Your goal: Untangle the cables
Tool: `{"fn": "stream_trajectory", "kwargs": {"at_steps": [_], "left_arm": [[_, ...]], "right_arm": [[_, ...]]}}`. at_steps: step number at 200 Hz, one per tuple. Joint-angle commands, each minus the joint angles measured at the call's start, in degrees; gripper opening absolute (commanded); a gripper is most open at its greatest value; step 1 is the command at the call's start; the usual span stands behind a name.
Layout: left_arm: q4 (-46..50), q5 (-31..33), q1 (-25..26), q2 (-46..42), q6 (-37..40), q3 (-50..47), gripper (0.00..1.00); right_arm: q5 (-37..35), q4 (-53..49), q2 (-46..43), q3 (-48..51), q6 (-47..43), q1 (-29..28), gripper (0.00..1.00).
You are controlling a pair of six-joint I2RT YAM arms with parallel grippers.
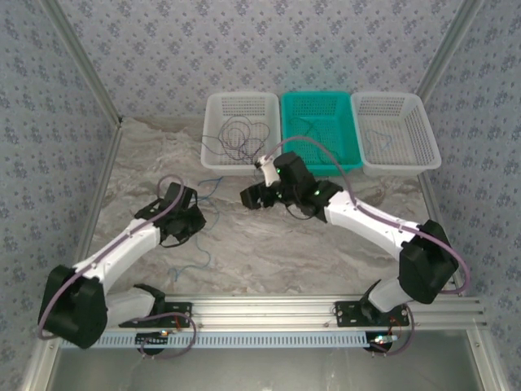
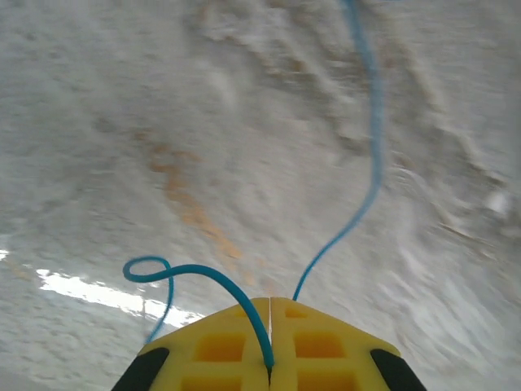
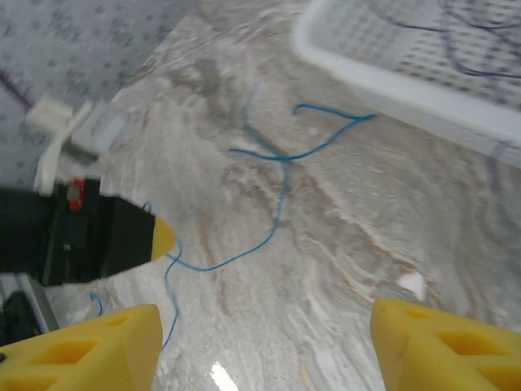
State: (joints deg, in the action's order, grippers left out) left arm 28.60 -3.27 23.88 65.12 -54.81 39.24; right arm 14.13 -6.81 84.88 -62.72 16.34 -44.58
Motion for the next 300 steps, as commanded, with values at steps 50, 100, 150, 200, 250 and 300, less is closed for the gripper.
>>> {"fn": "stream_trajectory", "kwargs": {"at_steps": [50, 100, 150, 200, 250, 300], "left_arm": [[16.25, -8.24, 1.87, -5.23, 17.82, 16.65, 0.0], [16.6, -8.75, 6.87, -6.31, 17.88, 23.66, 0.0], [14.77, -9.58, 8.21, -8.46, 16.95, 25.36, 0.0], [17.17, -2.35, 8.1, -11.51, 16.59, 26.22, 0.0], [17.66, 8.41, 6.08, -18.76, 20.09, 23.92, 0.0], [13.2, 7.64, 3.74, -17.53, 17.35, 17.76, 0.24]], "right_arm": [[3.89, 34.6, -3.65, 14.17, -15.57, -4.27, 0.84], [11.84, 39.5, -0.95, 13.94, -31.57, -6.81, 1.0], [13.42, 45.64, 5.51, 13.24, -27.73, -7.19, 0.8], [10.75, 47.13, 7.21, 15.24, -24.8, -6.81, 0.0], [10.13, 43.85, -0.55, 20.31, -22.4, -3.22, 0.0], [8.26, 37.49, -13.9, 21.83, -22.99, -2.55, 0.0]]}}
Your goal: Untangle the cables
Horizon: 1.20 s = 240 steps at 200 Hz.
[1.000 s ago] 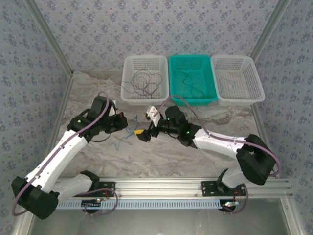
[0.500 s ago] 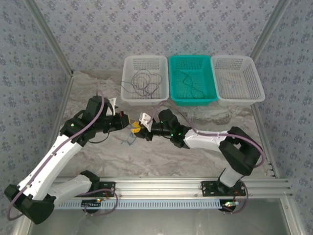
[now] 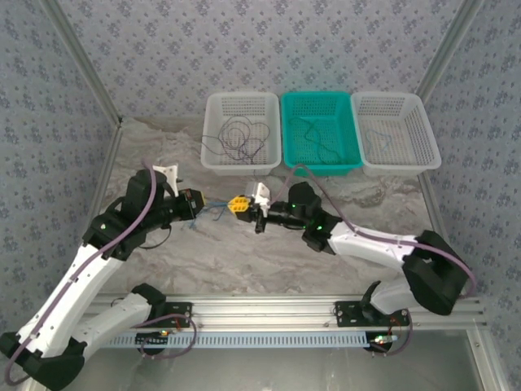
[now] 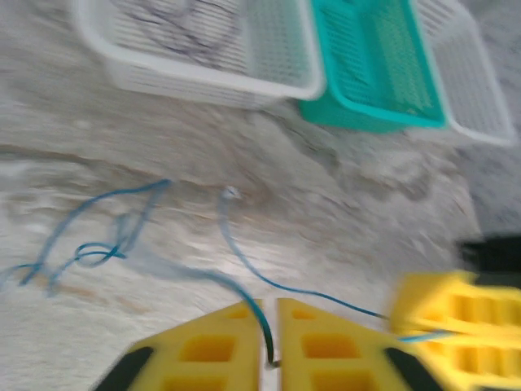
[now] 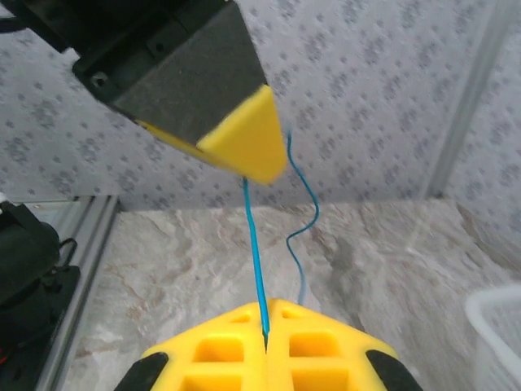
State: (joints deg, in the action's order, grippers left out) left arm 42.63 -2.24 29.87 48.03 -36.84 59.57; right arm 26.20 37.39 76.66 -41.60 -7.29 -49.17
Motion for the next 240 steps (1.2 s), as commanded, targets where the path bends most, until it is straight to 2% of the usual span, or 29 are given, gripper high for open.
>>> {"fn": "stream_trajectory", "kwargs": {"at_steps": [1, 27, 59, 79, 100, 111, 146, 193, 213, 240], "left_arm": [[-1.04, 6.49, -2.21, -0.33, -0.7, -2.64, 0.25], [-3.43, 4.62, -2.26, 0.48, -1.98, -3.73, 0.4], [-8.7, 1.09, -2.27, -0.68, -0.59, -5.31, 0.46], [-15.5, -7.34, -2.19, -2.85, 1.29, -8.23, 0.49], [-28.04, -20.89, -1.24, -4.92, 1.95, -12.44, 0.56], [-32.44, -24.01, 0.63, -5.56, 2.81, -13.43, 0.6], [-30.26, -20.82, 7.43, -4.54, 8.72, -10.9, 0.63], [-32.42, -18.49, 10.46, -2.32, 9.49, -11.35, 0.65], [-33.22, -17.76, 10.78, -2.32, 9.33, -12.04, 0.66], [-31.85, -17.1, 10.87, -2.49, 9.42, -12.37, 0.67]], "right_arm": [[-3.88, -6.84, -6.02, 0.68, 0.67, 2.09, 0.0], [-6.77, -9.35, -11.75, -0.27, 0.62, 3.06, 0.0], [-13.26, -12.43, -17.61, -2.9, 1.22, 6.58, 0.0], [-17.55, -16.2, -19.18, -7.17, 1.83, 10.46, 0.0], [-20.57, -20.15, -18.17, -13.0, 2.35, 14.92, 0.0], [-20.94, -20.34, -17.55, -15.31, 2.94, 16.98, 0.0], [-25.94, -21.16, -14.75, -23.39, 5.24, 23.42, 0.0], [-36.73, -23.29, -8.23, -36.53, 6.83, 31.2, 0.0], [-34.36, -25.99, -6.02, -40.66, 12.41, 34.56, 0.0], [-32.5, -24.8, -5.38, -40.78, 13.79, 34.47, 0.0]]}}
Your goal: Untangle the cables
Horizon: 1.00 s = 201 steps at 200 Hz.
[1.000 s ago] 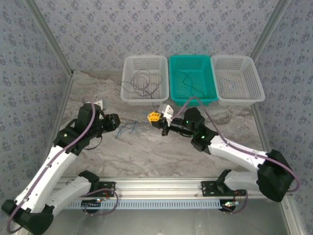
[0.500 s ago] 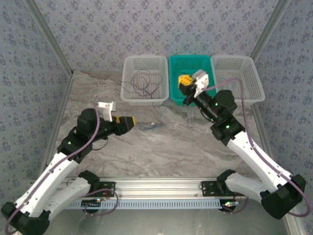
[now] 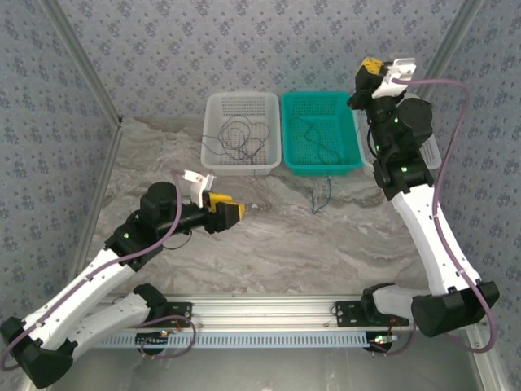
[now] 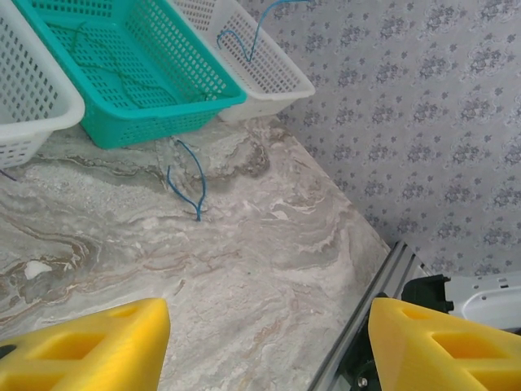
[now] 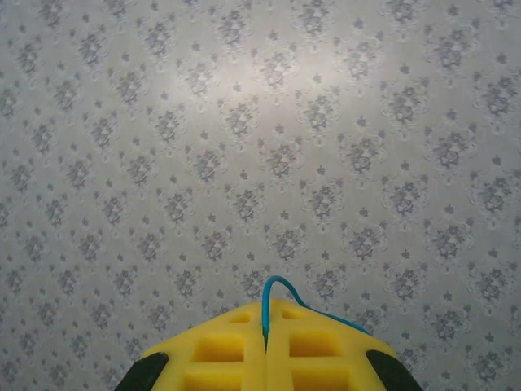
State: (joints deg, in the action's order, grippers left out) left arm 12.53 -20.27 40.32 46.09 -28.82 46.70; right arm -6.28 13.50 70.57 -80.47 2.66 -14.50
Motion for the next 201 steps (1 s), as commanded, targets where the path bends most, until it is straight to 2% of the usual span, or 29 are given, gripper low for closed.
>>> {"fn": "stream_trajectory", "kwargs": {"at_steps": [1, 30, 67, 106, 142, 175, 201], "left_arm": [[-1.74, 0.93, 0.45, -0.55, 1.4, 0.46, 0.67], [-1.92, 0.99, 0.43, -0.72, 1.22, -0.47, 0.68], [-2.2, 0.65, 0.56, -0.89, 0.79, -0.9, 0.69], [-2.35, 0.85, 0.81, -2.49, 1.21, -1.63, 0.71], [-1.05, 1.79, 0.89, -3.25, 1.31, -1.83, 0.71], [-1.71, 2.43, 0.88, -3.64, 1.27, -2.57, 0.71], [-1.17, 2.36, 0.97, -3.96, 1.2, -2.15, 0.72]], "right_arm": [[-0.17, -0.96, 0.8, -1.99, 3.85, -0.23, 0.0], [-7.16, -4.8, 4.7, -6.74, 4.81, 0.36, 0.0], [-11.74, -8.86, 11.74, -15.01, 6.39, 4.47, 0.0], [-17.77, -19.05, 21.72, -27.65, 19.57, 10.56, 0.0], [-19.71, -27.38, 29.9, -38.98, 22.95, 13.51, 0.0], [-21.63, -35.17, 33.48, -40.04, 29.45, 13.93, 0.0], [-21.78, -35.33, 33.35, -31.76, 34.74, 13.89, 0.0]]}}
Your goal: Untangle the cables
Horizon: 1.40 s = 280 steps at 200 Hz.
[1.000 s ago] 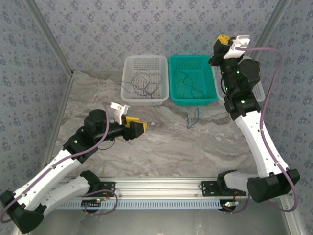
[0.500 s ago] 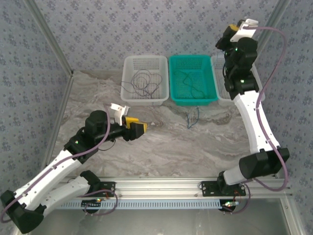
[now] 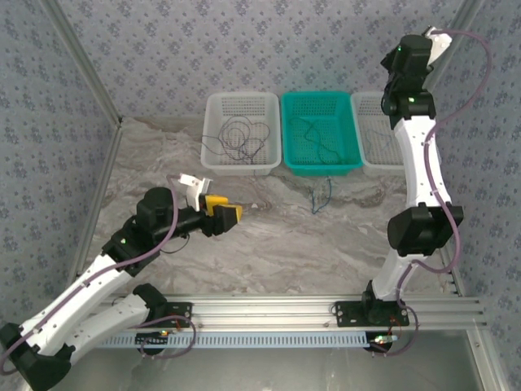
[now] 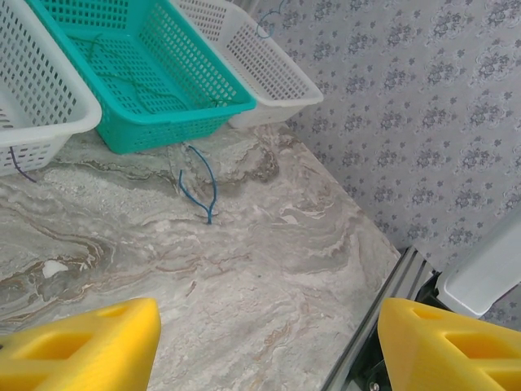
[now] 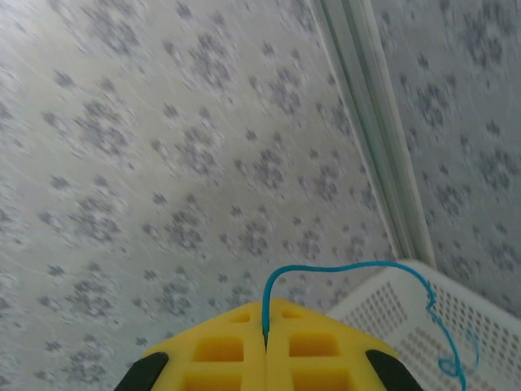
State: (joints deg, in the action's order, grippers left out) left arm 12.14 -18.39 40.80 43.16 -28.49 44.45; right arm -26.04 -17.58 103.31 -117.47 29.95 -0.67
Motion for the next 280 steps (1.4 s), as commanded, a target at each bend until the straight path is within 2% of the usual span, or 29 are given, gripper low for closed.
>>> {"fn": "stream_trajectory", "kwargs": {"at_steps": [1, 40, 76, 88, 98, 101, 102, 105, 107, 110, 120, 125, 128, 133, 154, 181, 196, 244, 280], "left_arm": [[-0.75, 0.47, 0.5, -1.0, 0.88, 0.11, 0.72], [1.48, 1.5, 0.58, -2.22, 0.63, 0.38, 0.72], [1.03, 1.69, 0.48, -2.33, -0.25, 0.03, 0.72], [0.7, 1.8, 0.59, -2.03, -0.41, 0.18, 0.72], [0.33, 1.81, 0.6, -1.54, -0.43, 0.35, 0.72], [0.28, 1.81, 0.6, -1.36, -0.43, 0.38, 0.72], [0.27, 1.79, 0.6, -1.3, -0.43, 0.42, 0.72], [0.21, 1.72, 0.53, -1.12, -0.43, 0.5, 0.72], [0.17, 1.7, 0.58, -1.03, -0.43, 0.54, 0.72], [0.1, 1.66, 0.59, -0.83, -0.49, 0.67, 0.72], [-0.13, 1.36, 0.6, -0.24, -0.45, 0.94, 0.72], [-0.27, 1.25, 0.6, 0.06, -0.51, 1.14, 0.72], [-0.32, 1.19, 0.6, 0.3, -0.51, 1.21, 0.72], [-0.49, 1.11, 0.61, 0.59, -0.51, 1.23, 0.72], [-1.19, 0.74, 0.76, 2.06, -0.44, 1.52, 0.72], [-2.6, 0.29, 0.94, 3.94, -0.34, 1.97, 0.72], [-3.08, 0.12, 1.0, 5.09, -0.03, 2.4, 0.72], [-3.72, -1.49, 1.17, 9.01, 1.76, 4.34, 0.72], [-4.45, -1.99, 1.36, 11.37, 2.04, 4.9, 0.73]], "right_arm": [[-2.01, -4.1, 0.55, 5.68, 7.59, 0.05, 0.0], [-2.19, 1.35, 0.8, 17.97, 7.76, 0.81, 0.02], [1.75, 1.67, 2.59, 22.12, 7.09, 2.81, 0.09], [2.93, 1.24, 2.82, 22.67, 6.78, 3.28, 0.15], [3.6, 1.33, 2.66, 23.23, 6.61, 3.4, 0.28], [3.7, 1.21, 2.63, 23.39, 6.54, 3.39, 0.34], [3.7, 1.23, 2.62, 23.37, 6.57, 3.39, 0.39], [3.79, 0.98, 2.52, 23.36, 6.6, 3.39, 0.43], [3.8, 0.76, 2.47, 23.28, 6.56, 3.39, 0.52], [3.73, 0.24, 2.32, 23.21, 6.6, 3.44, 0.59], [3.64, -1.33, 1.48, 23.03, 6.6, 3.39, 0.78], [3.61, -1.93, 0.89, 22.99, 6.61, 3.31, 0.84], [3.67, -2.26, 0.49, 23.13, 6.56, 3.26, 0.95], [3.76, -2.74, -0.38, 23.37, 6.6, 3.14, 0.99], [6.91, -2.04, -5.25, 26.83, 6.61, 2.95, 1.0], [16.92, 0.31, -13.32, 33.57, 3.12, 1.62, 0.98], [19.7, -1.09, -17.9, 37.91, 3.23, -0.24, 0.98], [16.21, -2.66, -29.23, 58.48, 9.33, -8.82, 0.92], [15.82, -1.94, -29.49, 67.46, 11.44, -16.71, 0.88]]}}
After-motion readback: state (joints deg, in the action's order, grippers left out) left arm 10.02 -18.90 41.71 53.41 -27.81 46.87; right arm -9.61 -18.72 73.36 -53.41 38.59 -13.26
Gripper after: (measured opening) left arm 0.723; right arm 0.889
